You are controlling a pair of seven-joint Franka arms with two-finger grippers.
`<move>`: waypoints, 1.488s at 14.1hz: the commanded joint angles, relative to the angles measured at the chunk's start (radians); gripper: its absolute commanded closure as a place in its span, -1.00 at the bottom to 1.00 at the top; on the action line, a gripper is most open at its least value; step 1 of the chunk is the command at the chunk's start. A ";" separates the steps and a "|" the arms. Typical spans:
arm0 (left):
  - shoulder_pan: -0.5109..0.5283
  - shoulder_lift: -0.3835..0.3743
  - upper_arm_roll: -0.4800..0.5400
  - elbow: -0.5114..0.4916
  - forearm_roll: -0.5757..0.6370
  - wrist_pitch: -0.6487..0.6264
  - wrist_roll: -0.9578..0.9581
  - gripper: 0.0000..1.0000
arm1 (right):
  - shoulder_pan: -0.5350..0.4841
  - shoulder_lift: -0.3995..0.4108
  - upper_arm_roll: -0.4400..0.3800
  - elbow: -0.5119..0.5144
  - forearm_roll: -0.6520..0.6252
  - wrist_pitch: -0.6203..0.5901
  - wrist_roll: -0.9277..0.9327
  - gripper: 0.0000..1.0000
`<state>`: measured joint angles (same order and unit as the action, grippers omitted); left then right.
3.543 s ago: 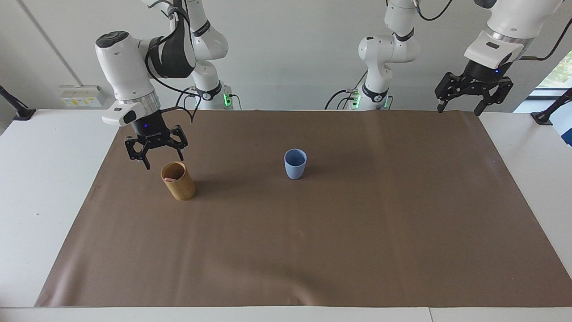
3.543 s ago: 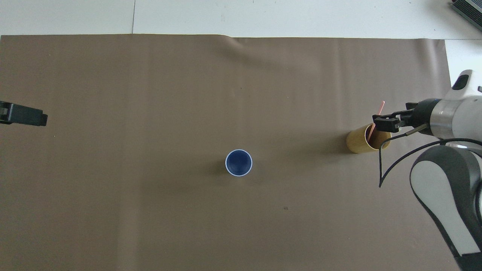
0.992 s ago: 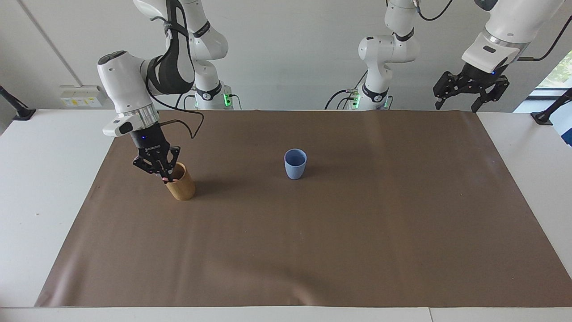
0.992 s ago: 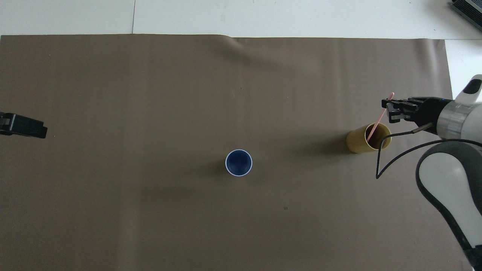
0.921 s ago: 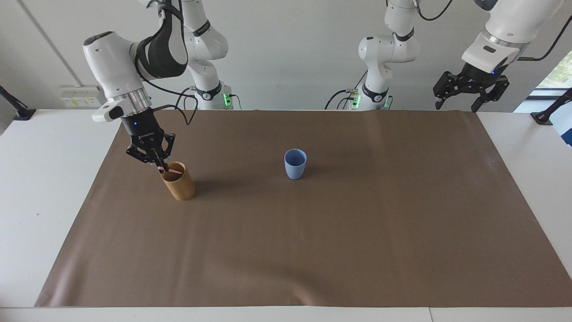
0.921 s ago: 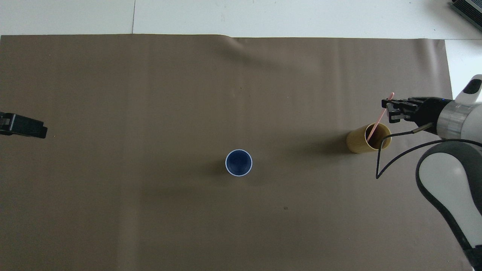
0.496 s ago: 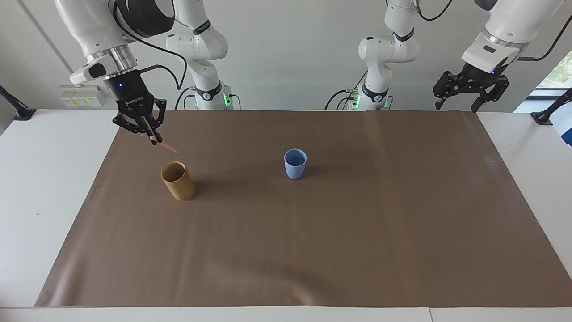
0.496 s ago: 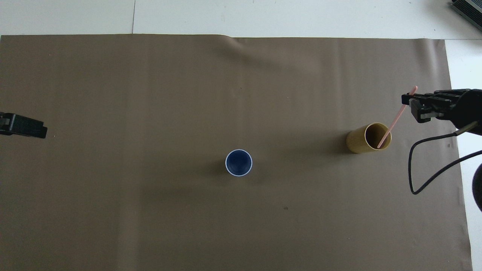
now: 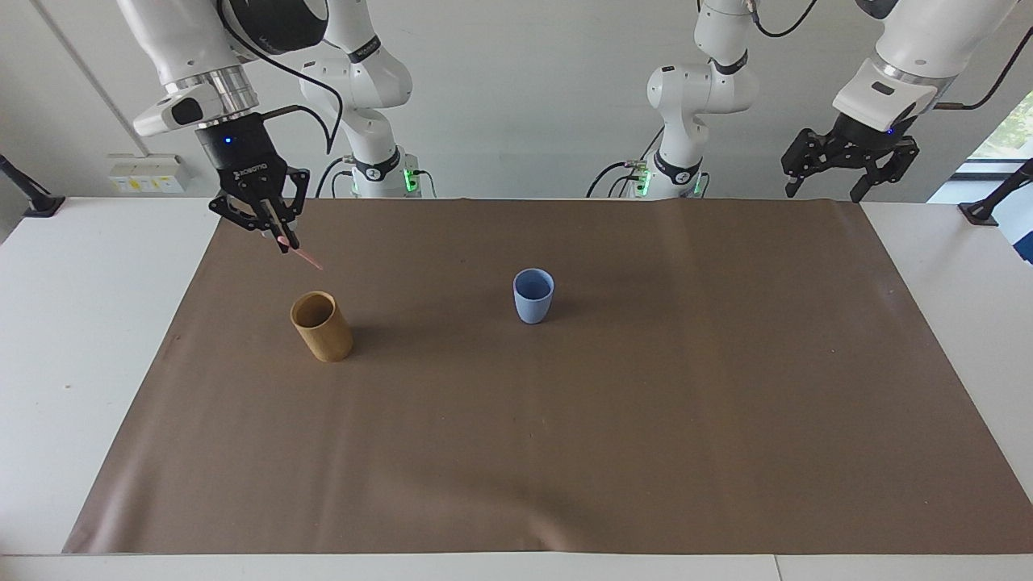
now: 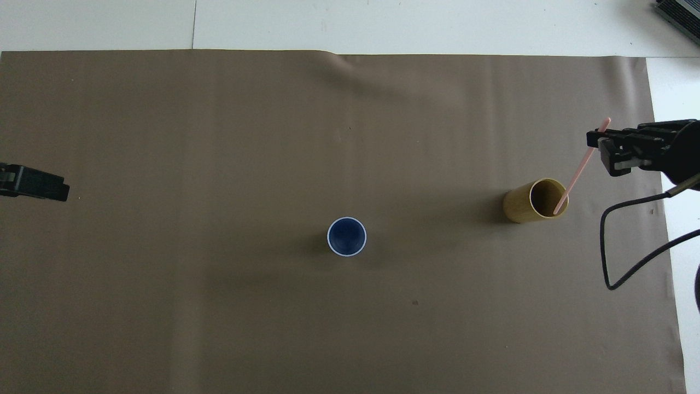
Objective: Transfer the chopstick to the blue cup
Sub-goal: 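Carry the pink stick over the blue cup and lower it in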
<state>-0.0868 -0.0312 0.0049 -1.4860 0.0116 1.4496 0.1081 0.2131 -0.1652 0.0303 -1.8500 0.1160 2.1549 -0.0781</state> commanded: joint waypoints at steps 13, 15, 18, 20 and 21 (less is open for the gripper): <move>0.007 -0.019 -0.003 -0.016 0.008 -0.006 0.002 -1.00 | 0.344 0.202 -0.004 0.055 -0.288 0.209 0.598 1.00; 0.009 -0.019 -0.003 -0.016 0.008 -0.006 0.002 -1.00 | 0.385 0.234 -0.004 0.054 -0.328 0.256 0.633 1.00; 0.009 -0.019 -0.003 -0.016 0.008 -0.008 0.002 -1.00 | 0.384 0.253 -0.001 0.046 -0.381 0.281 0.679 1.00; 0.009 -0.019 -0.003 -0.016 0.008 -0.006 0.002 -1.00 | 0.384 0.257 -0.003 0.037 -0.383 0.283 0.681 1.00; 0.009 -0.019 -0.003 -0.016 0.008 -0.008 0.002 -1.00 | 0.384 0.260 -0.001 0.016 -0.384 0.302 0.681 1.00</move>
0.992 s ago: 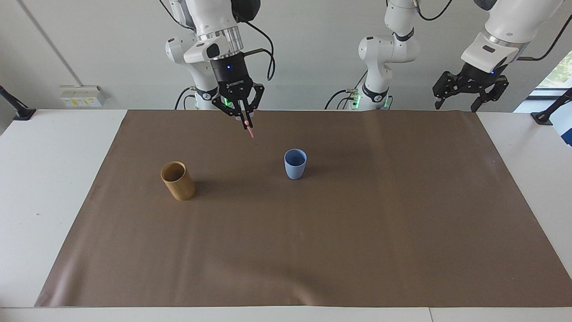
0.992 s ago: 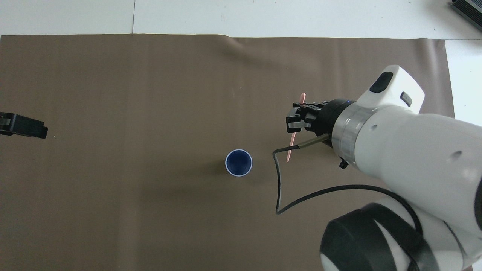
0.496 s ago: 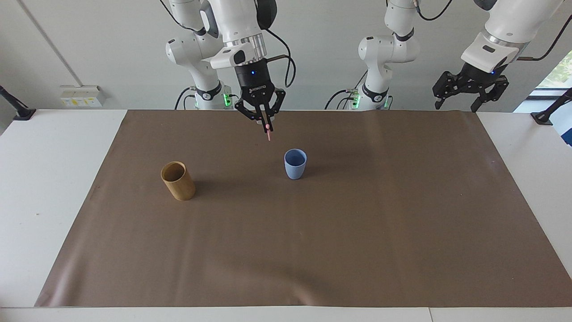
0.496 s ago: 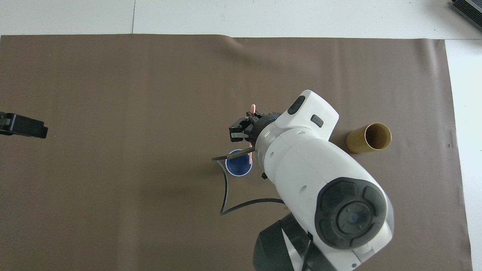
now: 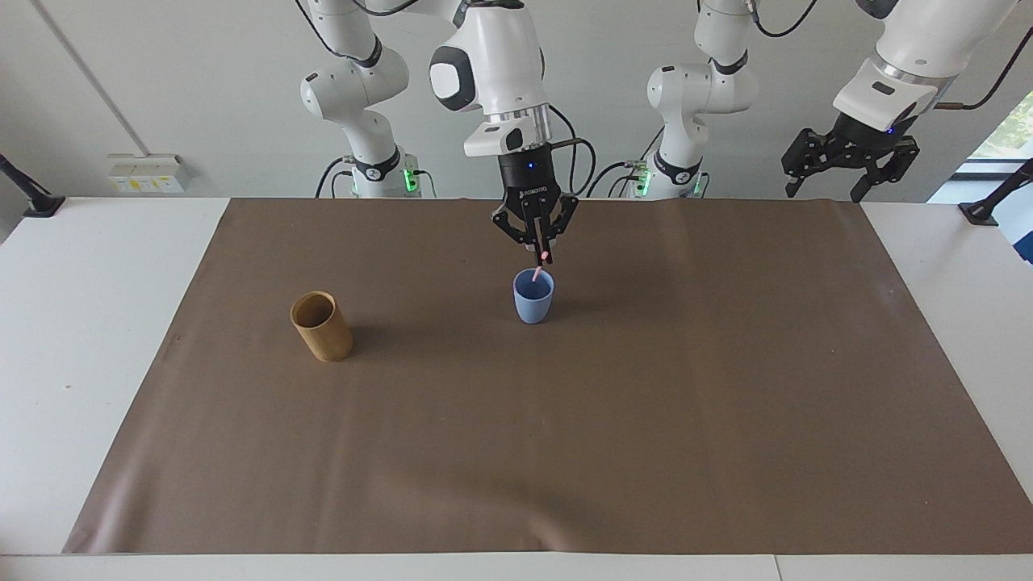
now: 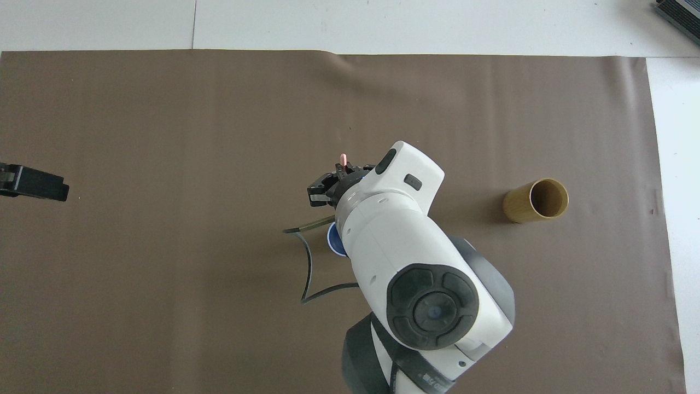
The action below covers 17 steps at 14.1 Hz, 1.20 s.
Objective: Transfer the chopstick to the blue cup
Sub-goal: 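Carry the pink stick over the blue cup and lower it in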
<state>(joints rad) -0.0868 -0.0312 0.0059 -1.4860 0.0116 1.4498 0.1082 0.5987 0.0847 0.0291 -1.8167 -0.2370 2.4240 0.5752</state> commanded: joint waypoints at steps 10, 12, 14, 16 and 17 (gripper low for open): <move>0.005 -0.021 -0.004 -0.017 0.008 -0.011 0.007 -1.00 | -0.002 0.030 0.000 -0.154 -0.018 0.127 0.047 0.81; 0.005 -0.021 -0.004 -0.019 0.008 -0.011 0.004 -1.00 | 0.000 0.033 0.000 -0.154 -0.018 0.127 0.058 0.46; 0.005 -0.022 -0.004 -0.019 0.008 -0.011 0.005 -1.00 | -0.002 0.036 0.000 -0.153 -0.018 0.127 0.058 -0.99; 0.005 -0.022 -0.007 -0.019 0.008 -0.011 0.013 -1.00 | -0.002 0.038 0.000 -0.138 -0.016 0.118 0.058 -1.00; 0.005 -0.022 -0.007 -0.019 0.008 -0.011 0.013 -1.00 | -0.005 0.033 -0.001 -0.124 -0.018 0.104 0.057 -1.00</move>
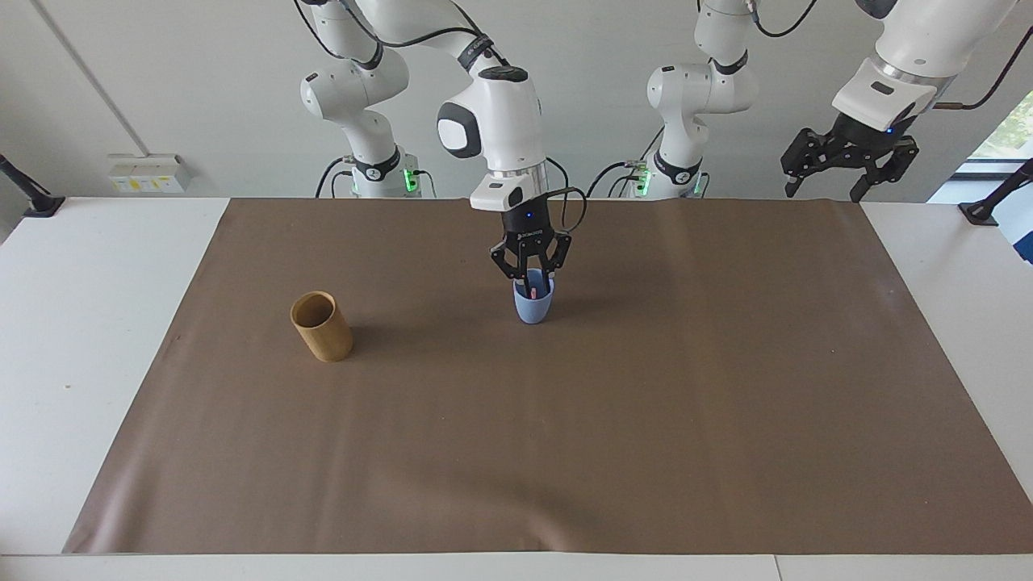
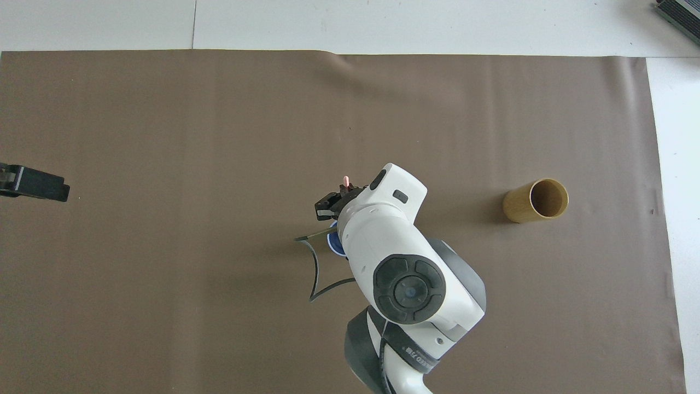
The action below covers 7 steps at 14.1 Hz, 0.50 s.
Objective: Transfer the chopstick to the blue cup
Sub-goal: 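Carry the pink stick over the blue cup and lower it in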
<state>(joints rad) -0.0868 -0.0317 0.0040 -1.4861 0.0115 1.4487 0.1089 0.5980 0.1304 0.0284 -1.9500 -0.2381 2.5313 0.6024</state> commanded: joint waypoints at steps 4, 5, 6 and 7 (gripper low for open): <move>0.007 -0.020 -0.002 -0.017 0.008 -0.010 0.002 -1.00 | -0.052 -0.022 -0.012 0.153 -0.018 -0.237 0.022 -1.00; 0.009 -0.020 -0.002 -0.017 0.008 -0.010 -0.002 -1.00 | -0.076 -0.034 -0.012 0.178 -0.015 -0.281 0.016 -1.00; 0.009 -0.020 -0.002 -0.017 0.008 -0.010 -0.002 -1.00 | -0.101 -0.046 -0.010 0.190 -0.012 -0.314 0.013 -1.00; 0.007 -0.020 -0.002 -0.017 0.008 -0.010 -0.002 -1.00 | -0.127 -0.066 -0.010 0.192 -0.006 -0.350 0.010 -1.00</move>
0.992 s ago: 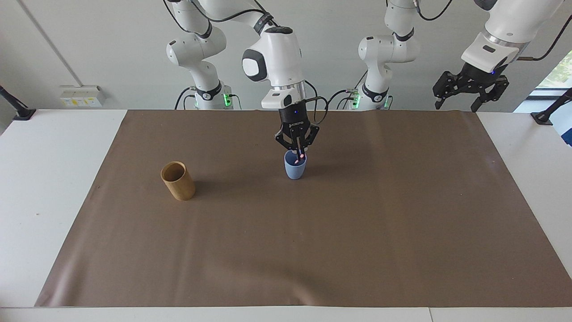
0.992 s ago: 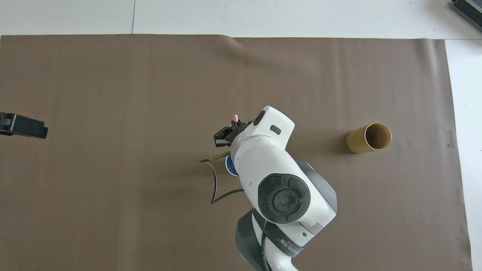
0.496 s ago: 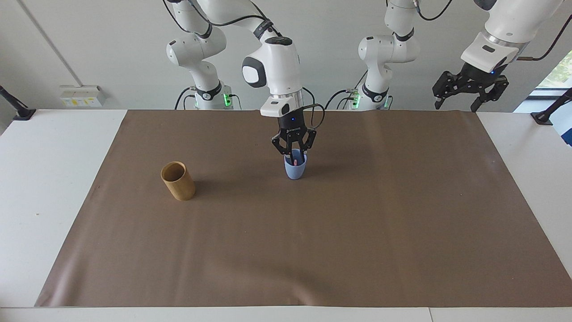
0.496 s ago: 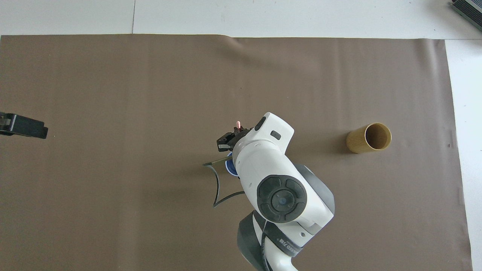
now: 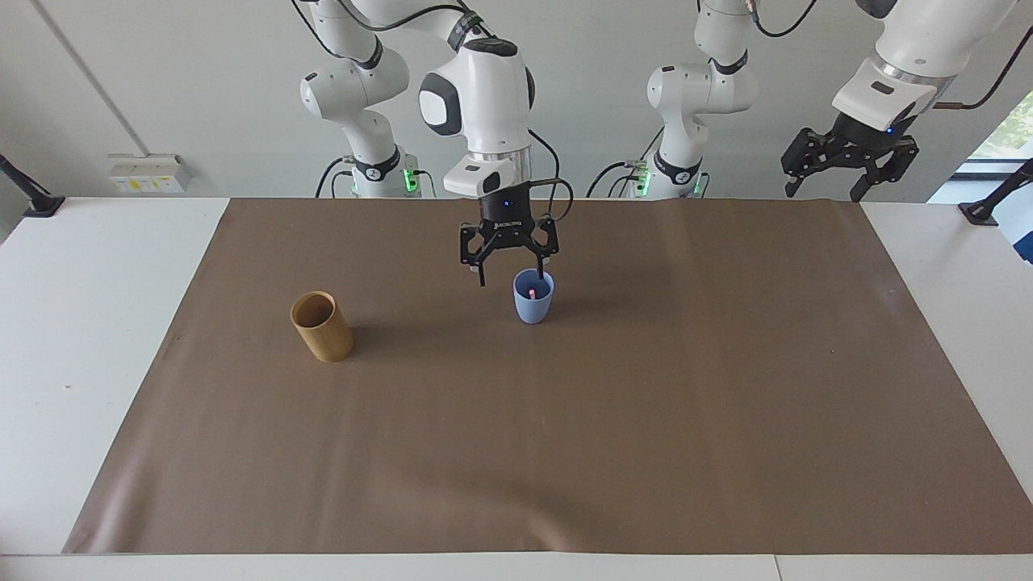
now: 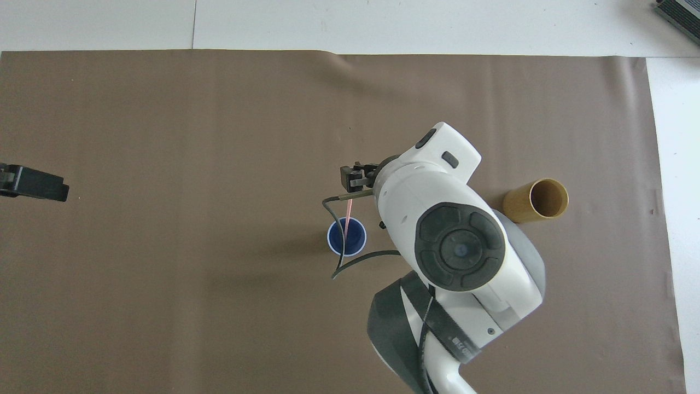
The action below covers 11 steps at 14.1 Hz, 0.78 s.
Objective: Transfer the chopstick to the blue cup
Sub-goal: 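Open the right gripper to release the pink stick into the blue cup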
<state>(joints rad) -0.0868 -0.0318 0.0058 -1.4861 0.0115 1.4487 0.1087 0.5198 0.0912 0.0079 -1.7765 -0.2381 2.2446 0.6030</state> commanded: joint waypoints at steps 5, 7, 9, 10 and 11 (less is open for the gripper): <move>0.005 -0.020 -0.004 -0.019 0.008 -0.013 -0.004 -1.00 | -0.170 -0.087 0.006 0.130 0.106 -0.310 -0.104 -1.00; 0.004 -0.025 -0.004 -0.025 0.007 -0.020 -0.004 -1.00 | -0.213 -0.087 0.006 0.201 0.157 -0.419 -0.103 -1.00; 0.001 -0.025 -0.004 -0.026 0.007 -0.025 -0.003 -1.00 | -0.250 -0.087 0.006 0.239 0.163 -0.503 -0.107 -1.00; -0.002 -0.025 -0.004 -0.026 0.008 -0.027 -0.003 -1.00 | -0.271 -0.090 0.006 0.252 0.164 -0.538 -0.126 -1.00; -0.004 -0.026 -0.004 -0.026 0.008 -0.031 -0.001 -1.00 | -0.291 -0.100 0.004 0.267 0.171 -0.574 -0.158 -1.00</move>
<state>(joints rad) -0.0868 -0.0319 0.0032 -1.4873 0.0115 1.4332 0.1079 0.2758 -0.0090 0.0029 -1.5507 -0.0977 1.7337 0.5019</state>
